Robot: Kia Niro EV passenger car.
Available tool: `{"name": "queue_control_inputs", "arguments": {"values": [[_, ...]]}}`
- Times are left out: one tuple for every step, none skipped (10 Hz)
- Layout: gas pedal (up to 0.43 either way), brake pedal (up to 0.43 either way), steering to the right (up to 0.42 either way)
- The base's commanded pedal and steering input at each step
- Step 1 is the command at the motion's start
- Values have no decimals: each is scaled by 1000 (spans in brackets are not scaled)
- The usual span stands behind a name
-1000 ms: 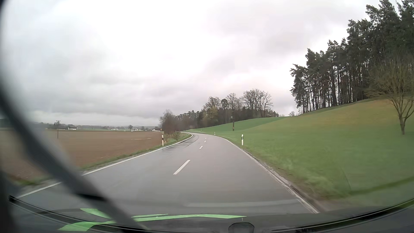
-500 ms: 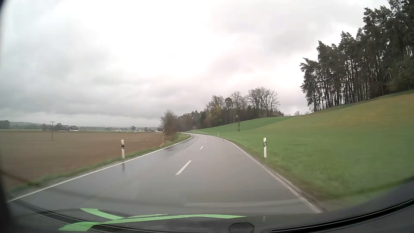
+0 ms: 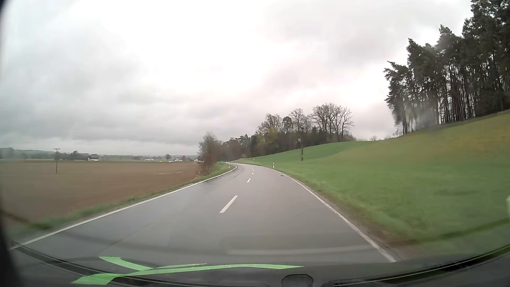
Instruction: Follow the waypoints while adhering to traffic rules and regulations
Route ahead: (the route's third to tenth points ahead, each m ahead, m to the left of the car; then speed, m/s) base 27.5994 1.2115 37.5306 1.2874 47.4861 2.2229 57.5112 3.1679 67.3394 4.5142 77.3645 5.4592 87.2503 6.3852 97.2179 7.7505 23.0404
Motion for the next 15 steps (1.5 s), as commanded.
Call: {"name": "queue_control_inputs", "arguments": {"values": [[138,0,-10],[110,0,-9],[67,0,-9],[67,0,-10],[67,0,-9],[98,0,-9],[118,0,-10],[138,0,-9],[150,0,-9],[150,0,-9],[150,0,-10],[130,0,-9],[98,0,-9],[98,0,-8],[98,0,-9]]}}
